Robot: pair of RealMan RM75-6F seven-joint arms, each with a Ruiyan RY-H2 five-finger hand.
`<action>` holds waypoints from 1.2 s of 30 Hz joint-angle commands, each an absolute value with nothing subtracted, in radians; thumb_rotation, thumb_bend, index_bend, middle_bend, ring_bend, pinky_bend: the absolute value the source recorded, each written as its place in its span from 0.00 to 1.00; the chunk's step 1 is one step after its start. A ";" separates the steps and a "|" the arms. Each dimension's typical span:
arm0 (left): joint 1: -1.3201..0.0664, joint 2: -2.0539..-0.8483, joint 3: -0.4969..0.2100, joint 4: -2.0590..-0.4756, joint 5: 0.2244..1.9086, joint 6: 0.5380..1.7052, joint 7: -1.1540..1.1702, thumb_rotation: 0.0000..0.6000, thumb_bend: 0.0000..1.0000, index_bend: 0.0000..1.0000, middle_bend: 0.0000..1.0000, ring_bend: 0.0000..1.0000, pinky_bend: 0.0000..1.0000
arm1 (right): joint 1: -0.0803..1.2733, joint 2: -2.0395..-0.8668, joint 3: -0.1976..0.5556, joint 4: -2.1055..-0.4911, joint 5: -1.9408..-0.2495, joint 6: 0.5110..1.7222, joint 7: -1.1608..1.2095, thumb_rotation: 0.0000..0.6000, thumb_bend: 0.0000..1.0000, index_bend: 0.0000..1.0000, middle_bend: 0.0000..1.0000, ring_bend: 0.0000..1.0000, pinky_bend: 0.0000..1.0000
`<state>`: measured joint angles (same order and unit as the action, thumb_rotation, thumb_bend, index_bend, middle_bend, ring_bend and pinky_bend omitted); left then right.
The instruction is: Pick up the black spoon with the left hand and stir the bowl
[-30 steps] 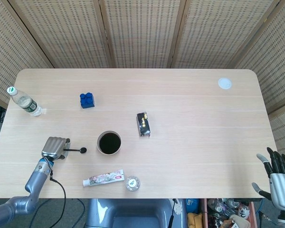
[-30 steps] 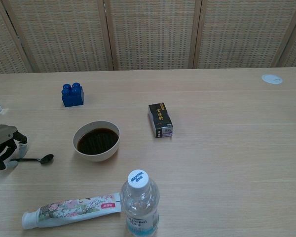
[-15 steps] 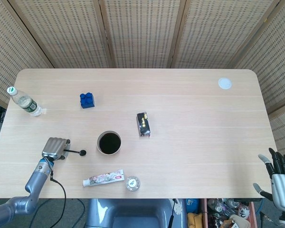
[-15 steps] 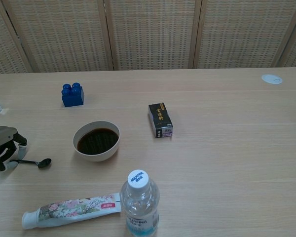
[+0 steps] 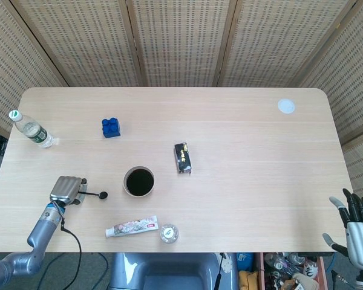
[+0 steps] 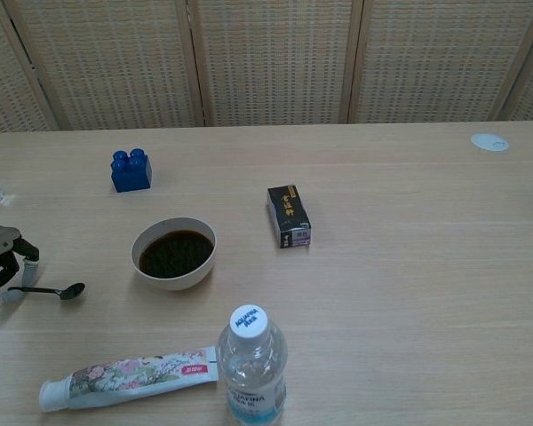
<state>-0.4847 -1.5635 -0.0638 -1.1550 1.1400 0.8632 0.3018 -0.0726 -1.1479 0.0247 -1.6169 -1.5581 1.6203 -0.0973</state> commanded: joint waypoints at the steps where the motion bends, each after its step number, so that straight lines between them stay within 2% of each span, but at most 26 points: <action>1: -0.485 -1.543 -0.065 -1.176 1.151 0.880 0.304 1.00 0.43 0.62 0.81 0.74 0.75 | -0.073 -1.148 0.025 -1.616 -1.559 1.622 -0.095 1.00 0.20 0.22 0.11 0.00 0.00; 8: -0.491 -1.477 -0.070 -1.242 1.206 0.954 0.335 1.00 0.43 0.62 0.81 0.74 0.75 | -0.075 -1.147 0.025 -1.615 -1.565 1.627 -0.091 1.00 0.20 0.22 0.11 0.00 0.00; 20: -0.566 -1.398 -0.057 -1.290 1.440 1.101 0.525 1.00 0.43 0.62 0.81 0.74 0.75 | -0.066 -1.153 0.026 -1.618 -1.573 1.619 -0.096 1.00 0.20 0.22 0.11 0.00 0.00; 36: -0.733 -1.477 -0.034 -1.200 1.635 1.033 0.758 1.00 0.43 0.64 0.81 0.74 0.75 | -0.066 -1.161 0.028 -1.602 -1.560 1.610 -0.085 1.00 0.20 0.22 0.11 0.00 0.00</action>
<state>-0.7157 -1.4637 -0.0362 -1.2120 1.6192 1.0454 0.7390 -0.0654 -1.1606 0.0282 -1.6025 -1.5600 1.6102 -0.0854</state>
